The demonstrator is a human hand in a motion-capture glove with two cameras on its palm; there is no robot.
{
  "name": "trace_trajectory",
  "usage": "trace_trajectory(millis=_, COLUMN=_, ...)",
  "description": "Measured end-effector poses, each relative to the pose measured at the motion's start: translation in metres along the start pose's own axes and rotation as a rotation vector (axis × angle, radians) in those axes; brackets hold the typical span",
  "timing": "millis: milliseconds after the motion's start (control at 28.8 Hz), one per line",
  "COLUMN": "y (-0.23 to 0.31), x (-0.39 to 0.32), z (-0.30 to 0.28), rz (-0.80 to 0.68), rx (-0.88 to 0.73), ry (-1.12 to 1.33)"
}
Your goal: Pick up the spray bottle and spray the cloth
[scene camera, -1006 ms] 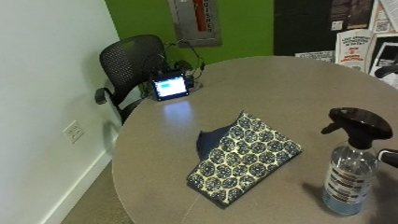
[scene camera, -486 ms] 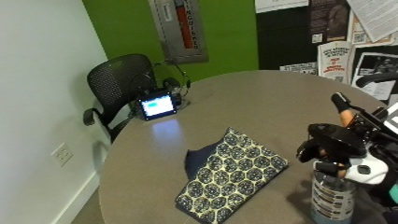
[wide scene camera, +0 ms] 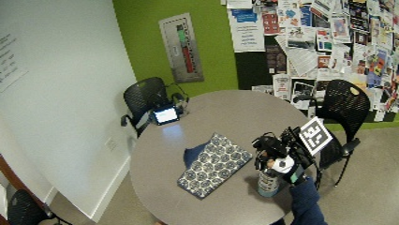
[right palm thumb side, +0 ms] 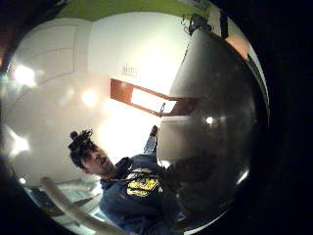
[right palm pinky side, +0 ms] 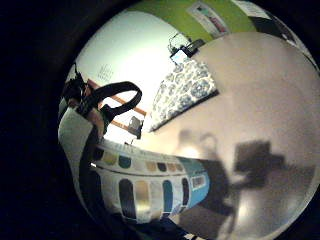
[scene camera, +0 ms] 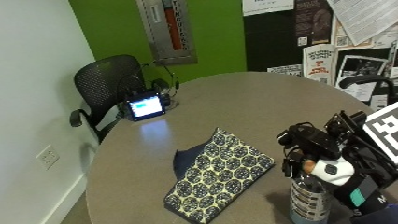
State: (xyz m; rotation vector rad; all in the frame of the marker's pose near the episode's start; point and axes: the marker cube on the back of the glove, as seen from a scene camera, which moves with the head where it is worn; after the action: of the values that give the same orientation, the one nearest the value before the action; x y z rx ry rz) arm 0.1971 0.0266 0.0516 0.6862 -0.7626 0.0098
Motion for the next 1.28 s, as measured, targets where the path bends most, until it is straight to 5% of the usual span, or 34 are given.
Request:
trace_trajectory(millis=347, y=0.006, x=-0.042, z=0.027, rz=0.092, rx=0.24, ry=-0.001)
trace_trajectory(millis=590, y=0.016, x=-0.043, z=0.03, rz=0.144, rx=0.268, ry=0.015)
trace_trajectory(millis=902, y=-0.02, x=-0.046, z=-0.009, rz=0.274, rx=0.02, ry=0.164)
trace_trajectory(millis=1283, y=-0.071, x=-0.031, z=0.02, rz=0.683, rx=-0.458, ry=0.146)
